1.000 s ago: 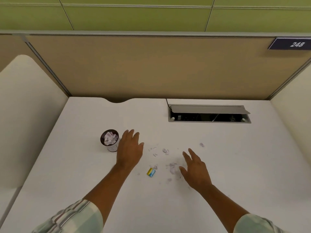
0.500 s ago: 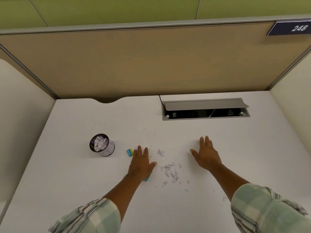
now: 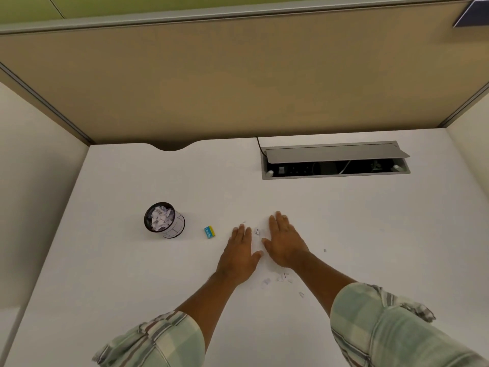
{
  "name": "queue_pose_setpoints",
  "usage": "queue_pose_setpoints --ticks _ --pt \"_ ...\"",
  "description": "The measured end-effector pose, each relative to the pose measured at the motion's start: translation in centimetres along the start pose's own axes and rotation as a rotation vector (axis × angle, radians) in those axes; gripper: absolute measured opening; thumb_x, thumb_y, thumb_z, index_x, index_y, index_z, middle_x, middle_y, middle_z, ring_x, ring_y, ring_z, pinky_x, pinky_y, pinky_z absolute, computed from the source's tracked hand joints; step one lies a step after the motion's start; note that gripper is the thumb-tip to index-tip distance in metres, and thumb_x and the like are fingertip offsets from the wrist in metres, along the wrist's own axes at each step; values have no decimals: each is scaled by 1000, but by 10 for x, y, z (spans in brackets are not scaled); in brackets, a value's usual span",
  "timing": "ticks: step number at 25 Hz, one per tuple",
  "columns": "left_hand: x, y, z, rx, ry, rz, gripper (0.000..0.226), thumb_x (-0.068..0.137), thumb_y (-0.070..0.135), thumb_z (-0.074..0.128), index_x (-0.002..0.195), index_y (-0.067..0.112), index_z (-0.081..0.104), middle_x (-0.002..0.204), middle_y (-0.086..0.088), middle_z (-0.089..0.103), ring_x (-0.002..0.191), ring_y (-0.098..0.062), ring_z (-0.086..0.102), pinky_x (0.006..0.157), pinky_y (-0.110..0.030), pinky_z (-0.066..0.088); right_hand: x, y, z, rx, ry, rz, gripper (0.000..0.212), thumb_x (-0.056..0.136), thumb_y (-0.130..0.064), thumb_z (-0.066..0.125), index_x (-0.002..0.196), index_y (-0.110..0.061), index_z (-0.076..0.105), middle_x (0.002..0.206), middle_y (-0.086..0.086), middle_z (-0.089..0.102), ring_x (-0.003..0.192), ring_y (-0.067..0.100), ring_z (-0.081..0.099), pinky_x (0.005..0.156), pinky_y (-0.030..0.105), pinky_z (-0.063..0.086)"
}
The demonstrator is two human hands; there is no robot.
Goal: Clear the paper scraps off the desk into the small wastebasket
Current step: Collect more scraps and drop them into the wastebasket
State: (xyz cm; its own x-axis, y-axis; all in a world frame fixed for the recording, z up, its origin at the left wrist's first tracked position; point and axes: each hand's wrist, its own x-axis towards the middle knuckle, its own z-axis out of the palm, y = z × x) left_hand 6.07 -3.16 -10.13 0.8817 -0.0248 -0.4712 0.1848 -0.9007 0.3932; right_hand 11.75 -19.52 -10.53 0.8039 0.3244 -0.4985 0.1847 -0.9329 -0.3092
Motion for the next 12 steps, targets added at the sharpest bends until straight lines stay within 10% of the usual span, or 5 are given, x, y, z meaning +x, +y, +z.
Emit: queue_pose_setpoints --ticks 12 --pt "-3 -28 -14 -43 34 57 72 105 36 47 161 13 10 171 -3 10 158 -17 6 127 -30 11 12 -41 -1 -233 -88 -318 66 106 -31 35 162 -20 1 170 -1 -10 157 27 -8 128 44 8"
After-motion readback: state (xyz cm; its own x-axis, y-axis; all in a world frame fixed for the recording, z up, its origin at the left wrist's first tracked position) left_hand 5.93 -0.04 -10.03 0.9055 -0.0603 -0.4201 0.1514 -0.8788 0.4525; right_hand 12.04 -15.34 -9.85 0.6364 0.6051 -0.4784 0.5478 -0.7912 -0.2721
